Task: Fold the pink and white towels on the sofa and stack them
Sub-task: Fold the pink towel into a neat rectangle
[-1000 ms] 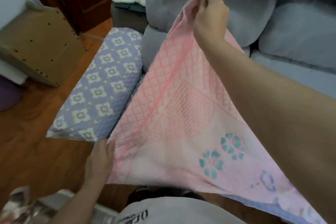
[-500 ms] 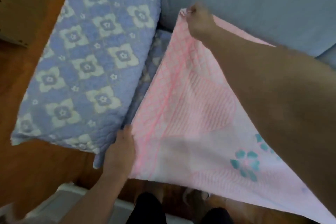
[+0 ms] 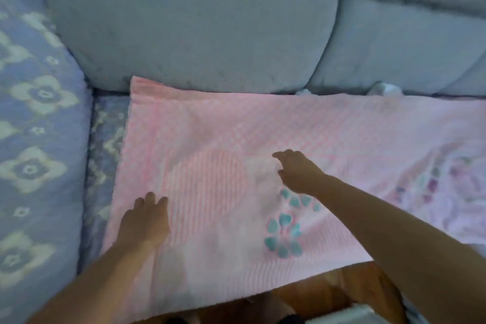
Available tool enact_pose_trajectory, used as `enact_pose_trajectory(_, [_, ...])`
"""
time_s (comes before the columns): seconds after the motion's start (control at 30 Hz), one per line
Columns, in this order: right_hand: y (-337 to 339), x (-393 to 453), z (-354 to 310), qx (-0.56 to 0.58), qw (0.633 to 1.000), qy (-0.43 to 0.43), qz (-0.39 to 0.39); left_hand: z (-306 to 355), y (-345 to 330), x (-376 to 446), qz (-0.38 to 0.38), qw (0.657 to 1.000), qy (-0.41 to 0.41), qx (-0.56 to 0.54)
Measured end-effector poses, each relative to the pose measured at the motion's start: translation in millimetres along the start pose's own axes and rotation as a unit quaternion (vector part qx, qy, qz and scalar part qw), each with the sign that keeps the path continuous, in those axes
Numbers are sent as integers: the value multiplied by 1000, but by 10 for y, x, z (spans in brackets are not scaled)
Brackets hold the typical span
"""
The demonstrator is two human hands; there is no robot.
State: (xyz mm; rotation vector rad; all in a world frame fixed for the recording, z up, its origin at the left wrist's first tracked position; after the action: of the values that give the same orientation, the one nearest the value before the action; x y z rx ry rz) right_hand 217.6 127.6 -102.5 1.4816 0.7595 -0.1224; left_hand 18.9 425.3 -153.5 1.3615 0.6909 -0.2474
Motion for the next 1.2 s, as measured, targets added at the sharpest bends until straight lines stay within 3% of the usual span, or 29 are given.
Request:
enact_pose_trajectory(0.13, [308,-218,1285,22,990,-125,57,700,421,597,15,999,-51,-5])
enact_pose_trajectory(0.23, [515,-191,2119,43,978,-169,111,1392,748,1066,57,995,-78,-11])
enact_pose_trajectory(0.5, [1147,1001,3797,1,973,-133,189,3829,1580,2390,203,950,-205,-118])
enact_pose_trajectory(0.6, [1219,1426,4297,-21,982,-71,172,4592,1701,2805,185,948,-207,-154])
enact_pose_trajectory(0.67, [1209,1560,4515,-42,988,-55,138,4930,1705,2991,134,958,-200,-156])
enact_pose_trajectory(0.8, [1184,1561,4721,-71,988,9,136,5127,1694,2913,100,965,-187,-151])
enact_pose_trajectory(0.9, [1218,1309,4733,-39,953,132,270,5088,1662,2641,98,960,-189,-184])
enact_pose_trajectory(0.97, [1234,1074,4706,-61,912,203,352,5007,1695,2581,156,955,-200,-152])
enact_pose_trajectory(1.07, [1194,856,4699,-84,877,239,408,5083,1862,2431,306,894,-326,-15])
enact_pose_trajectory(1.2, [1195,829,4707,-66,864,237,440,5074,1820,2158,346,825,-446,17])
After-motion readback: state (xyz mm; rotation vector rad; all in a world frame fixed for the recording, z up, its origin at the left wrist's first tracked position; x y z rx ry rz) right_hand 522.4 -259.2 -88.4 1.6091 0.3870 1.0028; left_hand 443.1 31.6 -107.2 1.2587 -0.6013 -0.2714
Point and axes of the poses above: each hand's wrist, its own x-axis towards the middle knuckle, its own y-axis out of the back of the hand, z = x × y, the point moved 6 cm from there along x, towards the middle knuckle, and after that the axes turned 9 degrees about z, right-handed, at the moved point
